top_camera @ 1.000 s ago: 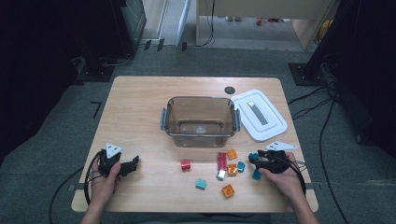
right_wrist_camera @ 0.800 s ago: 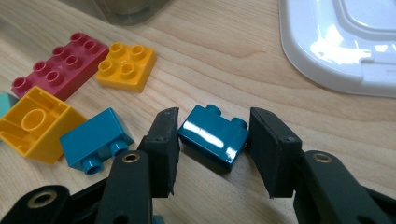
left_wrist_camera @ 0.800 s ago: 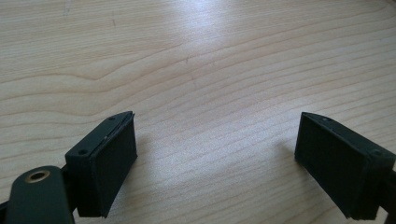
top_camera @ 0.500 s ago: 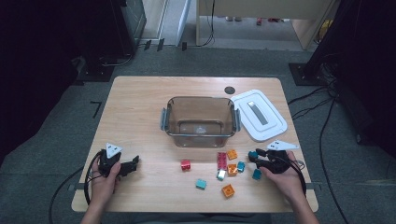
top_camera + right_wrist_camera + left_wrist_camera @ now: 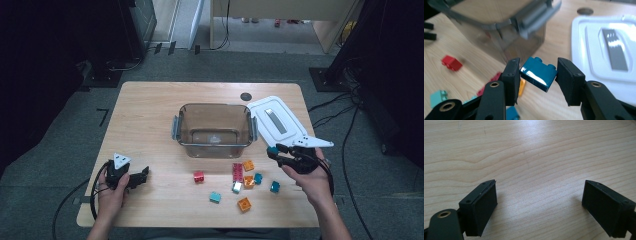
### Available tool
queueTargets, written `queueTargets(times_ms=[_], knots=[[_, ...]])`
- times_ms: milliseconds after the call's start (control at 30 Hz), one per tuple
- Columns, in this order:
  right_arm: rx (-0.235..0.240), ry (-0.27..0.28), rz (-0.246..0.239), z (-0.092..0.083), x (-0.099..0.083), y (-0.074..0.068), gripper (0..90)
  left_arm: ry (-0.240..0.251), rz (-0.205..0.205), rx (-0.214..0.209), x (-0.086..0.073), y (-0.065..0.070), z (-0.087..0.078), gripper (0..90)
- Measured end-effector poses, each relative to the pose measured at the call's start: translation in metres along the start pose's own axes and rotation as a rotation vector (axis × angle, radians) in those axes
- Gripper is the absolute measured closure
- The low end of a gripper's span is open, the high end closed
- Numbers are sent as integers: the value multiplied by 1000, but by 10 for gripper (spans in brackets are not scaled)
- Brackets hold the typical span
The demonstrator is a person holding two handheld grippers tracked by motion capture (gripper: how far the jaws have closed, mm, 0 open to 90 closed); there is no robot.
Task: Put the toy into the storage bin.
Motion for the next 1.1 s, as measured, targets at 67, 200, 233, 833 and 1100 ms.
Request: queueTargets(times_ms=[67, 200, 233, 833, 1100], knots=[[1, 13, -19, -3, 11, -3, 553, 0, 0, 0, 0, 0, 0, 127], [14, 41, -51, -8, 38, -13, 553, 0, 0, 0, 0, 0, 0, 127], [15, 44, -58, -9, 43, -15, 553, 0, 0, 0, 0, 0, 0, 127], [90, 58, -135, 19, 114, -58, 553, 1, 1, 0, 0, 0, 0, 127], [116, 24, -150, 47, 131, -72, 553, 2, 1, 0, 0, 0, 0, 127]])
Point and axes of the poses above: each handheld gripper's, and its own axes: z roughly forward along the jaws, x roughly out of its top, y roughly to its right, the point moved 8 cm from there along z, roughly forward along the jaws, and after that the axes turned 6 degrees about -y, right-handed, at the moved point
